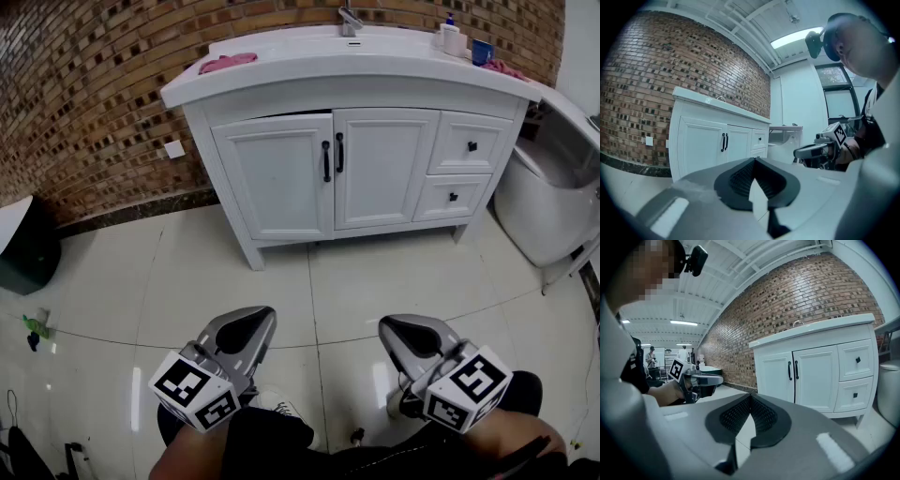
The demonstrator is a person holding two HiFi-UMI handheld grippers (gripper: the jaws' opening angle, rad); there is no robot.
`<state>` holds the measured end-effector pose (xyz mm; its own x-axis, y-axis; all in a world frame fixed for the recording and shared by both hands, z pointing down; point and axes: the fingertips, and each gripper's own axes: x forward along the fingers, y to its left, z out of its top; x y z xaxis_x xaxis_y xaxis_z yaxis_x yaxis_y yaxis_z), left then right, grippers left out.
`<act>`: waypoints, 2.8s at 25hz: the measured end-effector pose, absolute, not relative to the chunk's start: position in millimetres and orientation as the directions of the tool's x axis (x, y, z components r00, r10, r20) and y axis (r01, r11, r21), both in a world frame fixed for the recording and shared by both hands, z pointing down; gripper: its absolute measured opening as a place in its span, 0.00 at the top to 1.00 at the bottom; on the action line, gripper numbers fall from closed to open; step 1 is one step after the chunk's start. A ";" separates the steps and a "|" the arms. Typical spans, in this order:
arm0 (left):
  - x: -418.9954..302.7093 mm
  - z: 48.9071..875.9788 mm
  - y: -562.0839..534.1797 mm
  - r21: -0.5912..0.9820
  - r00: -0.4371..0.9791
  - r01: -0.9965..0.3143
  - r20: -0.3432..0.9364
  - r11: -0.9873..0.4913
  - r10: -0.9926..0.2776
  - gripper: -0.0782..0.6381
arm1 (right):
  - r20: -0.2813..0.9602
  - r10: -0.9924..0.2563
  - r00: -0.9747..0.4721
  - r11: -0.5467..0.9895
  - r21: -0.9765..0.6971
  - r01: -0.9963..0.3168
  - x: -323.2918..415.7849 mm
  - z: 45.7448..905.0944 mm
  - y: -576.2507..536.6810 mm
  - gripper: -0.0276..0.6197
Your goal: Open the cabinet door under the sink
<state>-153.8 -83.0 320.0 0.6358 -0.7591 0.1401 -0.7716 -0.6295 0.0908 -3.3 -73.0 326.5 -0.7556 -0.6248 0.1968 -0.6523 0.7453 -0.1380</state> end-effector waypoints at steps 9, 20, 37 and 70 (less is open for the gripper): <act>-151.3 322.4 -83.6 0.082 0.635 -0.772 0.147 -0.630 -0.759 0.88 | 0.194 -0.621 -0.759 0.748 -0.140 -0.648 -2.6 326.7 -71.5 0.95; -132.8 327.5 -91.1 0.068 0.654 -0.755 0.149 -0.653 -0.741 0.88 | 0.176 -0.630 -0.757 0.743 -0.147 -0.653 2.5 321.6 -70.3 0.95; -91.7 281.9 -211.9 -0.080 0.579 -0.809 0.066 -0.583 -0.813 0.81 | 0.156 -0.641 -0.751 0.727 -0.190 -0.660 22.8 321.1 -78.9 0.95; -85.8 323.6 -440.4 -0.113 0.438 -0.886 0.119 -0.450 -0.891 0.75 | 0.193 -0.652 -0.733 0.675 -0.294 -0.677 54.0 342.5 -114.5 0.95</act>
<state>-85.8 -440.4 323.6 0.4375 -0.8913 0.1187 -0.8859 -0.4499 -0.1129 54.0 -114.5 342.5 -0.7335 -0.6517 0.1931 -0.6770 0.6747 -0.2941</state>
